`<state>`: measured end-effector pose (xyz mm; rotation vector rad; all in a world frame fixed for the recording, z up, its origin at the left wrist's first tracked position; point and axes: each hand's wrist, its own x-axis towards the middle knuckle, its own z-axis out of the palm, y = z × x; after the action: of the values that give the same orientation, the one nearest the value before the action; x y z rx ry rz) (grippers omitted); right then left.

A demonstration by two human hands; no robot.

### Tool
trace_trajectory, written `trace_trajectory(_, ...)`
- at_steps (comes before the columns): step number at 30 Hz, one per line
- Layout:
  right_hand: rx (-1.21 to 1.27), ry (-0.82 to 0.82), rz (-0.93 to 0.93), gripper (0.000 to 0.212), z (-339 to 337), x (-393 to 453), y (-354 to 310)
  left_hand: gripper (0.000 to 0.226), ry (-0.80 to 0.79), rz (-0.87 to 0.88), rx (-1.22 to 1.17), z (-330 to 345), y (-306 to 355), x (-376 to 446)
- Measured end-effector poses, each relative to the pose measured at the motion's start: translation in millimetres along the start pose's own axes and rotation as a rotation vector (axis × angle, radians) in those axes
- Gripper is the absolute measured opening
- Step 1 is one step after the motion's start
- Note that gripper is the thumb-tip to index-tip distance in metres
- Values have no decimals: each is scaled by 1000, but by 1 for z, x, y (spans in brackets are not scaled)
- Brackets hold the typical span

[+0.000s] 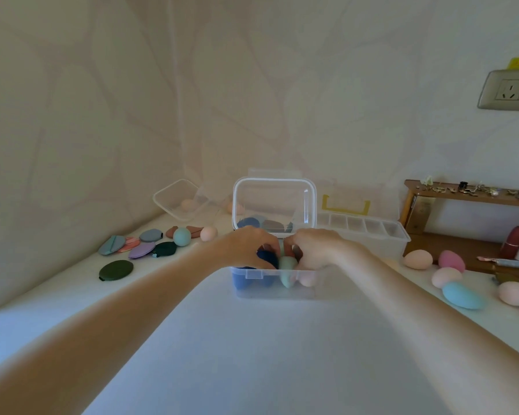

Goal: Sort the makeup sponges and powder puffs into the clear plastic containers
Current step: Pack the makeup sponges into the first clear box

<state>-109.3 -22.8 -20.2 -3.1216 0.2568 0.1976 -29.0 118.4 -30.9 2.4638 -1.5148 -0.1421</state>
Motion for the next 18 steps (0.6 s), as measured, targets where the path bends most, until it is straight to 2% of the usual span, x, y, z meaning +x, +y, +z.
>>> trace_trajectory(3,-37,29,-4,35,1,1,-1,26,12,-31,42,2,-1,4)
trace_trajectory(6,-84,30,-13,31,1,2,-3,21,34,-46,96,7,-2,10)
trace_trajectory(11,-130,12,-28,26,0,4,-1,20,33,-85,46,11,-4,13)
trace_trajectory(16,-236,18,-27,33,3,6,-8,23,-24,-85,98,11,1,14)
trace_trajectory(18,-214,10,-11,35,3,7,-7,27,3,-54,90,8,1,14)
